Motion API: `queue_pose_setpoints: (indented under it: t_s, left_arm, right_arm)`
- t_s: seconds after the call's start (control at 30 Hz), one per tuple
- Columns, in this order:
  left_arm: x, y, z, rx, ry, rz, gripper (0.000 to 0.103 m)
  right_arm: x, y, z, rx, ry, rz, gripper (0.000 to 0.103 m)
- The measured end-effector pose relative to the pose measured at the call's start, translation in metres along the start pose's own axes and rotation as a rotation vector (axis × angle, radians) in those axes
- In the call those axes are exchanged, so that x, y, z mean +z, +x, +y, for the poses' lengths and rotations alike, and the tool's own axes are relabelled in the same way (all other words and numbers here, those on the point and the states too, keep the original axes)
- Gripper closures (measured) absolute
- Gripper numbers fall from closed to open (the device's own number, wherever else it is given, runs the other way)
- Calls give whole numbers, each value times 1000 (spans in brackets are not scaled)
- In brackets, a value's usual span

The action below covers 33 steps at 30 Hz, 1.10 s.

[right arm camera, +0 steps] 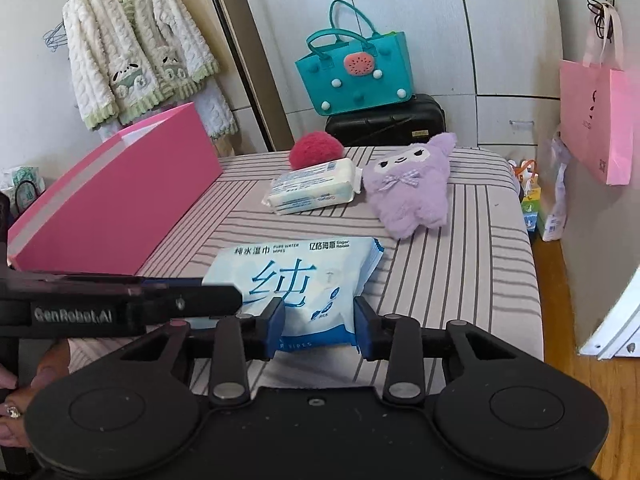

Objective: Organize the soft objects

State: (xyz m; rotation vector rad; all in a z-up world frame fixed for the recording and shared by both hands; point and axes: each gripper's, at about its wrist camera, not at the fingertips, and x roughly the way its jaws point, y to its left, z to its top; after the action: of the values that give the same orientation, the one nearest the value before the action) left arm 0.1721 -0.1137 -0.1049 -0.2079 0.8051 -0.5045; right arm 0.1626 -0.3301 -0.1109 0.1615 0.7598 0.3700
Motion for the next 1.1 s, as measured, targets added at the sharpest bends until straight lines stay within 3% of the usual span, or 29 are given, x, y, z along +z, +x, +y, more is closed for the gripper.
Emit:
queue_pose_setpoints:
  t_s: [0.1, 0.5, 1.1]
  left_arm:
    - [-2, -12, -1, -36, 9, 55, 68]
    - [-8, -67, 0, -138, 72, 105, 68]
    - [-17, -164, 15, -126, 149, -28, 68]
  right_arm:
    - [-2, -15, 11, -21, 10, 19, 60]
    - [-5, -62, 43, 14, 13, 42, 56]
    - [3, -113, 127, 78, -160, 7, 55]
